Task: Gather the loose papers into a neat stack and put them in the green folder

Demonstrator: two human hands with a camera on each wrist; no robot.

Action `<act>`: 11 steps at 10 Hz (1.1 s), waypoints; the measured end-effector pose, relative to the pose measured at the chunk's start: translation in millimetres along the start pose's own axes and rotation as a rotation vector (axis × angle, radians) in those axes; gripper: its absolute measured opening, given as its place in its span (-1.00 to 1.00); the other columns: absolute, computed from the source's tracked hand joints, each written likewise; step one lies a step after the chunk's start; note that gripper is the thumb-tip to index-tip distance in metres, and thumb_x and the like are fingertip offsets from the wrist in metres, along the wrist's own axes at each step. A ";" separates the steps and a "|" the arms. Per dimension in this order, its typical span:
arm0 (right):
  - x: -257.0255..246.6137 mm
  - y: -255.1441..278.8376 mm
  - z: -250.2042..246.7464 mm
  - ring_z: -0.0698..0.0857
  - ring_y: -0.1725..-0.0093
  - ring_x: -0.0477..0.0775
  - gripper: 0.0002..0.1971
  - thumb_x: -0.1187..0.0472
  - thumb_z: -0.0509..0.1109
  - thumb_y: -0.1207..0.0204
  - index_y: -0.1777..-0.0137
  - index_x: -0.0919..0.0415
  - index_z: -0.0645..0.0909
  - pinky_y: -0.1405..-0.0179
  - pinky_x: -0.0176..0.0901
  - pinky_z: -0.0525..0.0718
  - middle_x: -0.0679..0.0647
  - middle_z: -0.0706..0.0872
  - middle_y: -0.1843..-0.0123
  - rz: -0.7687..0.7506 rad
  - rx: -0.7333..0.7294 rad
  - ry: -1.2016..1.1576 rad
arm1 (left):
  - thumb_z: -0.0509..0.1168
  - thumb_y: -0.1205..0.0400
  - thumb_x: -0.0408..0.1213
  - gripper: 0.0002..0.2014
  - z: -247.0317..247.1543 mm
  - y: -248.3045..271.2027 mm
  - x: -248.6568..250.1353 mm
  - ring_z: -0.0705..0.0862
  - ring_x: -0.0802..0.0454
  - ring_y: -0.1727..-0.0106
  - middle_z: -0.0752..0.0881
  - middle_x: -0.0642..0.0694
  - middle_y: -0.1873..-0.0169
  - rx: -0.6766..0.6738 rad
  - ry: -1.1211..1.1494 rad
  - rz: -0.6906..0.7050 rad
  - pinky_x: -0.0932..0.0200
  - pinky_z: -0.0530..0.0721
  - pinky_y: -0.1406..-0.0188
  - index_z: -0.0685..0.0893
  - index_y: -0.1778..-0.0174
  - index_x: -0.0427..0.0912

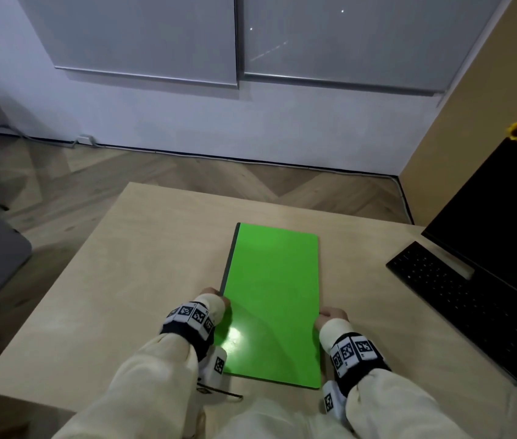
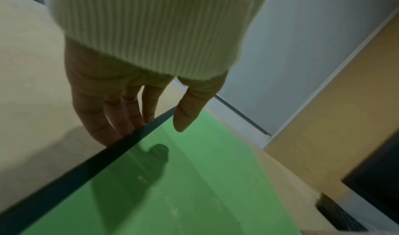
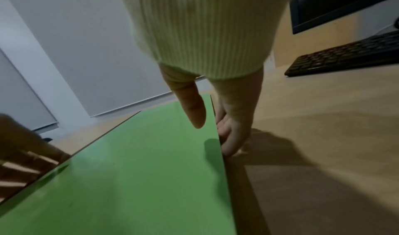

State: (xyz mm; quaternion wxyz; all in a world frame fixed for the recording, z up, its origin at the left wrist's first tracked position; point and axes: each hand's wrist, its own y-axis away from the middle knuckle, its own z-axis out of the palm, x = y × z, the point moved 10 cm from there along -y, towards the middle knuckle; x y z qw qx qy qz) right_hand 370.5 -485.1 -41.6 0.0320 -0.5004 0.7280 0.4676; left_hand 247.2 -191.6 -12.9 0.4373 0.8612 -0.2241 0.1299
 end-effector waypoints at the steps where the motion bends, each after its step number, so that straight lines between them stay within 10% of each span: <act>1: -17.9 2.0 20.5 0.54 -0.43 0.27 -0.44 0.53 0.16 -0.49 -0.51 0.29 0.41 -0.45 -0.02 0.47 0.22 0.56 -0.46 -0.061 -0.110 0.046 | 0.32 -0.58 -0.30 -0.59 -16.5 -11.2 0.7 0.59 -0.28 -0.38 0.62 -0.37 -0.33 0.026 0.031 0.014 0.01 0.56 -0.33 0.58 -0.33 -0.39; 9: -39.0 -0.4 26.7 0.58 -0.38 0.26 -0.45 0.51 0.10 -0.54 -0.52 0.16 0.42 -0.35 -0.12 0.53 0.17 0.56 -0.48 -0.096 -0.041 0.106 | 0.33 -0.57 -0.32 -0.58 -28.9 -38.2 -6.8 0.61 -0.22 -0.33 0.61 -0.35 -0.35 -0.044 0.034 0.047 0.04 0.55 -0.34 0.58 -0.34 -0.38; 11: -50.1 19.1 18.5 0.58 -0.38 0.27 -0.50 0.46 0.19 -0.54 -0.49 0.24 0.45 -0.43 -0.01 0.53 0.22 0.59 -0.43 -0.105 -0.014 0.143 | 0.31 -0.58 -0.28 -0.67 -34.8 -37.2 -22.6 0.56 0.00 0.08 0.74 -0.33 -0.08 -0.072 0.034 0.045 0.16 0.68 0.12 0.67 -0.20 -0.37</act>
